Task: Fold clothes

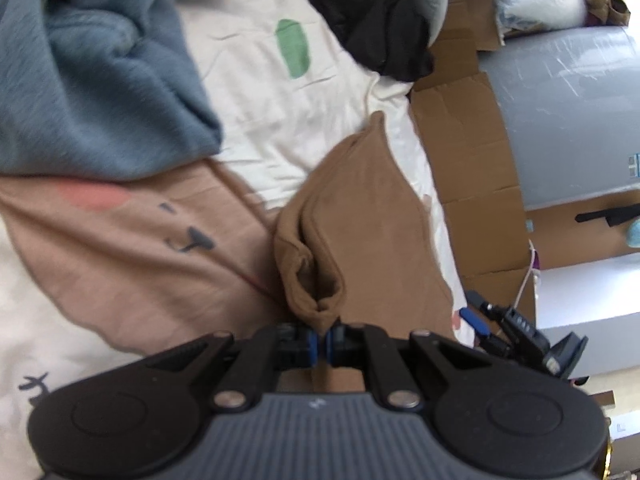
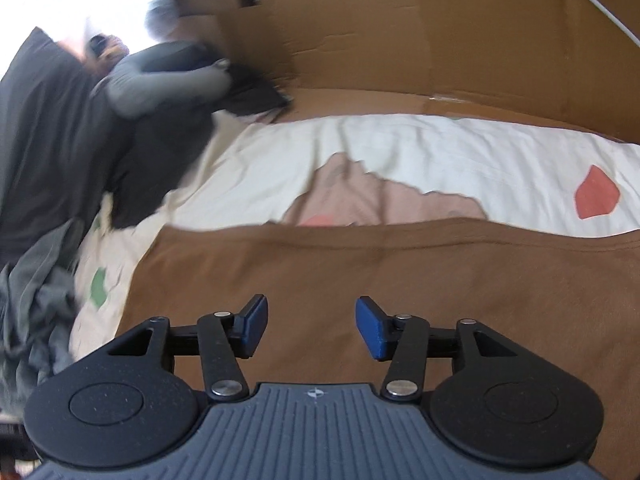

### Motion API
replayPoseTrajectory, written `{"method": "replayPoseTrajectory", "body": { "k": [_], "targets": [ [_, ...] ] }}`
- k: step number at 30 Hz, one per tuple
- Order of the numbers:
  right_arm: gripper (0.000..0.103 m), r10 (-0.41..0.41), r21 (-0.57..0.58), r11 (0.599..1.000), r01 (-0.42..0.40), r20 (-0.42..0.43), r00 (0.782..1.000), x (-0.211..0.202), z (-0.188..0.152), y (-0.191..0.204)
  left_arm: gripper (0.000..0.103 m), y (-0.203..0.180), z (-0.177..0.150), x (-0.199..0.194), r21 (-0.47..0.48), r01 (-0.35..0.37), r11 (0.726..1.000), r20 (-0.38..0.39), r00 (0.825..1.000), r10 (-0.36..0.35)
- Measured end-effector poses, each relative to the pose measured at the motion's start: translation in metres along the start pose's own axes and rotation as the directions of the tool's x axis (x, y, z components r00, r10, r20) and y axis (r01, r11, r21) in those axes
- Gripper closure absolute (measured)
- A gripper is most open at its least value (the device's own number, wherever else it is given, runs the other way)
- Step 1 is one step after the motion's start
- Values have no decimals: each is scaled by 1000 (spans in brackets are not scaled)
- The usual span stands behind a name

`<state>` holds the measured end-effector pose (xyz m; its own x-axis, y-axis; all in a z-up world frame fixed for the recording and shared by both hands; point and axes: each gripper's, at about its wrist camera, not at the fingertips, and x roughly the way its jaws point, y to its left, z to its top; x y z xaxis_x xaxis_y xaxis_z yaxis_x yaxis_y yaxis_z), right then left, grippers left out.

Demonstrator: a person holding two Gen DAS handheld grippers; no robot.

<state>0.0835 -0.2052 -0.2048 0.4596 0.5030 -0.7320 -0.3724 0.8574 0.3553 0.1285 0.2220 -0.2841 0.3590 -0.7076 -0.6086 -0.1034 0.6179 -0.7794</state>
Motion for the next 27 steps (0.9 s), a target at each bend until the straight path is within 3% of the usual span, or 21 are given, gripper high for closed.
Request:
{"method": "replayPoseTrajectory", "body": {
  "k": [4,11,18,27],
  "targets": [
    [46,30,-55,998,-30,-2,1000,-11,-10,19,99,-13,0,-2,-4,20,1000,18,1000,-20],
    [46,151,-186,969,-160,-60,987,-21,-37,71,99,-37,3,-8,47,38,998,17,999,-39],
    [46,249,-324,905,-276,-125,961,-36,-65,123,99,-53,7,-2,36,63,997,-12,998,-62],
    [46,282,-479,822,-309,-130,951,-51,-81,177,99,-67,13,7,16,103,995,-38,994,-102]
  ]
}}
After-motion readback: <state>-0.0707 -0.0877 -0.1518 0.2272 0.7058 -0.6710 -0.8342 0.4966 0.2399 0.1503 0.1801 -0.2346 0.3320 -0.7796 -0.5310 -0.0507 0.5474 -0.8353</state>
